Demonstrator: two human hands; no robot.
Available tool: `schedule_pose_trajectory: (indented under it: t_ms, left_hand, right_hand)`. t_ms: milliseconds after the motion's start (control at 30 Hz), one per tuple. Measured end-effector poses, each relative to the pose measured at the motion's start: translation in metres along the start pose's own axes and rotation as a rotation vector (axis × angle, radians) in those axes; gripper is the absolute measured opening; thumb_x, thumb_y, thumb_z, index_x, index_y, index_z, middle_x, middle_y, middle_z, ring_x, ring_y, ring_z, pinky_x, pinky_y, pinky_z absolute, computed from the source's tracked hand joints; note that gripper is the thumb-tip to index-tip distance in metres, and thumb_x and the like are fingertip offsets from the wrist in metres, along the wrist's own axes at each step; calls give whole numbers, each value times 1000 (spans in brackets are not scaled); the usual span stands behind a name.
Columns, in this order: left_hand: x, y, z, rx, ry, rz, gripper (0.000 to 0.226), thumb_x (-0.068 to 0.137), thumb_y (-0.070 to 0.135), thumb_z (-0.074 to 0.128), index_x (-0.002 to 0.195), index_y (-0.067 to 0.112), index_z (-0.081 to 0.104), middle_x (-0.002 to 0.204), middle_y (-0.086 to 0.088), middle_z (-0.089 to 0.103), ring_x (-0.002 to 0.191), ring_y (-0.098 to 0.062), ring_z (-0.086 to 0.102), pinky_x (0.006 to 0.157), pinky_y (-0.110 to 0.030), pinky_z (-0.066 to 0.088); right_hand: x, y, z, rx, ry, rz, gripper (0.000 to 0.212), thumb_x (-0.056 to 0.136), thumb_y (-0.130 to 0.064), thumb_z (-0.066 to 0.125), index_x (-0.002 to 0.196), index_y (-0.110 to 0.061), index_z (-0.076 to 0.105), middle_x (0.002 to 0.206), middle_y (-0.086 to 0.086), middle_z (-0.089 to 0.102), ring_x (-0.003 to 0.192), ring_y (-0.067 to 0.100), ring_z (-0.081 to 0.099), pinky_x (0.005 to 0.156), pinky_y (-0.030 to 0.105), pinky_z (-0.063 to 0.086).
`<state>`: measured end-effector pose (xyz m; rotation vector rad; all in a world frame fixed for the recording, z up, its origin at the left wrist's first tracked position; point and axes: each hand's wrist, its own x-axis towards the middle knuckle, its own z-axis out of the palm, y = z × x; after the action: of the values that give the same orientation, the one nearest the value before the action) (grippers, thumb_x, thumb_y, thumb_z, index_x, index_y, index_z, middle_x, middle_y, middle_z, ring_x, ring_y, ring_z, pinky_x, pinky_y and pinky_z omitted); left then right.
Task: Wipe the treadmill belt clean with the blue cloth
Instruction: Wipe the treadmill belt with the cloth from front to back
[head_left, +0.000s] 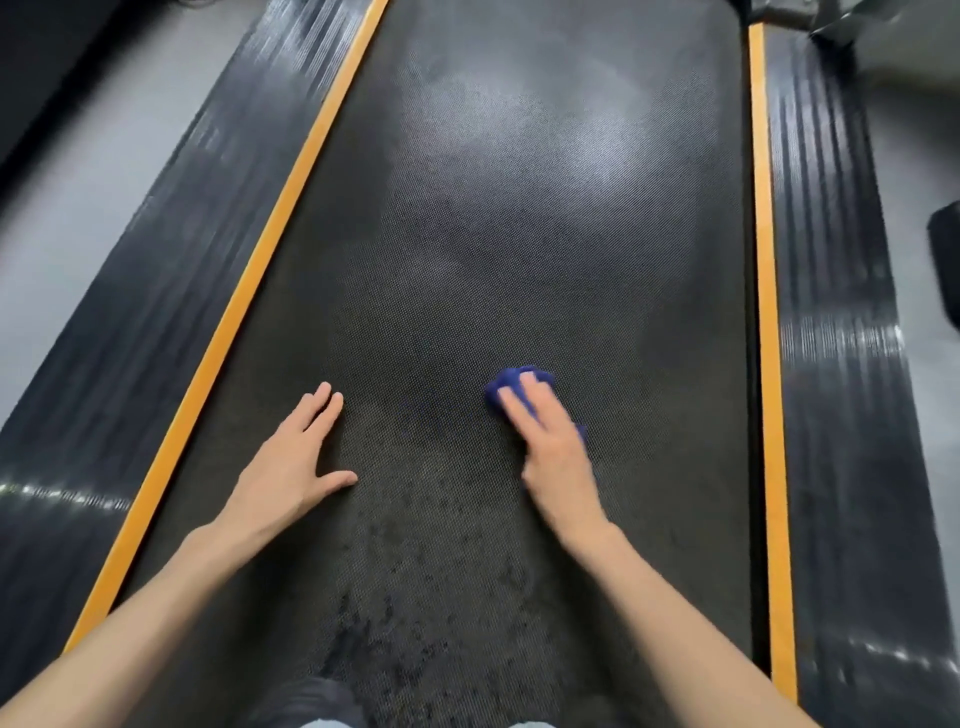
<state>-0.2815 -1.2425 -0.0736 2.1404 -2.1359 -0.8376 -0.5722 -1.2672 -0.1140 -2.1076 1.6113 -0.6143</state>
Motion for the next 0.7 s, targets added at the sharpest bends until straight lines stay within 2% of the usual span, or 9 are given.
schedule_pose_trajectory:
  t_ms: [133, 200, 267, 333, 433, 500, 533, 633, 700]
  left_hand:
    - [-4, 1, -1, 82, 42, 13, 90, 76, 28, 75, 147, 10, 23, 156, -3, 11, 144, -23, 10, 117, -39, 12]
    - [-8, 0, -3, 161, 91, -4, 88, 75, 25, 76, 145, 6, 26, 155, -8, 16, 144, -27, 12, 116, -40, 9]
    - [-15, -6, -7, 185, 89, -48, 89, 79, 28, 73, 147, 6, 20, 156, -6, 11, 145, -24, 9, 116, -36, 6]
    - [-23, -13, -7, 158, 58, -97, 92, 80, 32, 70, 148, 7, 14, 157, -5, 5, 145, -21, 5, 117, -32, 5]
    - [-37, -17, -5, 20, 30, -165, 95, 79, 32, 71, 149, 9, 10, 158, -2, 0, 145, -17, 2, 118, -29, 7]
    - [-44, -17, -3, -14, 53, -167, 93, 81, 32, 70, 149, 11, 11, 158, 0, 1, 145, -16, 5, 117, -28, 10]
    - [-48, -17, -2, -13, 76, -173, 91, 81, 33, 69, 149, 12, 13, 157, 0, 5, 144, -16, 9, 117, -29, 14]
    - [-60, -19, 0, 22, 135, -215, 82, 82, 35, 67, 147, 12, 23, 148, -4, 23, 133, -19, 26, 108, -29, 33]
    - [-69, -24, 0, 41, 137, -254, 82, 82, 38, 67, 147, 13, 24, 140, -5, 26, 126, -18, 31, 102, -28, 39]
  right_hand:
    - [10, 33, -27, -52, 222, 390, 70, 72, 20, 42, 135, -10, 46, 149, 11, 31, 138, 28, 28, 113, 26, 17]
    - [18, 5, -10, -61, 231, 419, 70, 71, 20, 42, 136, -6, 43, 149, 14, 29, 137, 32, 27, 109, 18, 13]
    - [19, -39, 27, 15, 73, 249, 74, 70, 19, 44, 139, -8, 39, 152, 11, 23, 140, 28, 20, 108, 11, 2]
    - [16, -84, 60, 125, -142, 44, 84, 66, 21, 46, 142, -11, 35, 154, 6, 16, 143, 20, 9, 111, 16, -3]
    - [29, -108, 74, 155, -388, -291, 80, 67, 19, 46, 142, -10, 35, 154, 10, 16, 143, 23, 10, 114, 26, 4]
    - [50, -86, 62, 94, -426, -456, 78, 68, 19, 42, 140, -10, 39, 152, 13, 21, 142, 25, 17, 115, 29, 10]
    - [63, -70, 55, 66, -378, -437, 79, 66, 21, 41, 138, -11, 42, 151, 14, 24, 141, 27, 20, 114, 30, 13]
    - [96, -42, 38, 73, -119, -7, 74, 73, 21, 44, 139, -12, 40, 153, 12, 21, 142, 28, 18, 115, 29, 13]
    - [99, -60, 44, 65, -45, 127, 73, 74, 20, 46, 140, -11, 38, 153, 12, 20, 142, 27, 16, 114, 25, 9]
